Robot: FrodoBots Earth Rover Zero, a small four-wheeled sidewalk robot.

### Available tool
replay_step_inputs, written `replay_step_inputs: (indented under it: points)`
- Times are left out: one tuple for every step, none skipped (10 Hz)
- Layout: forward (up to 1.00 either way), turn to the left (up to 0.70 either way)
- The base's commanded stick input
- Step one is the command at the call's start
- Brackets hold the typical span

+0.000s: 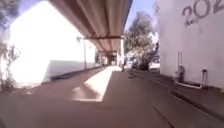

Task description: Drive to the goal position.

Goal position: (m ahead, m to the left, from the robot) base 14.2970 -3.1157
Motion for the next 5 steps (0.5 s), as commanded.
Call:
replay_step_inputs:
  points:
    - [0.85,0.00]
    - [0.85,0.00]
    - [0.85,0.00]
    - [0.85,0.00]
    - [0.85,0.00]
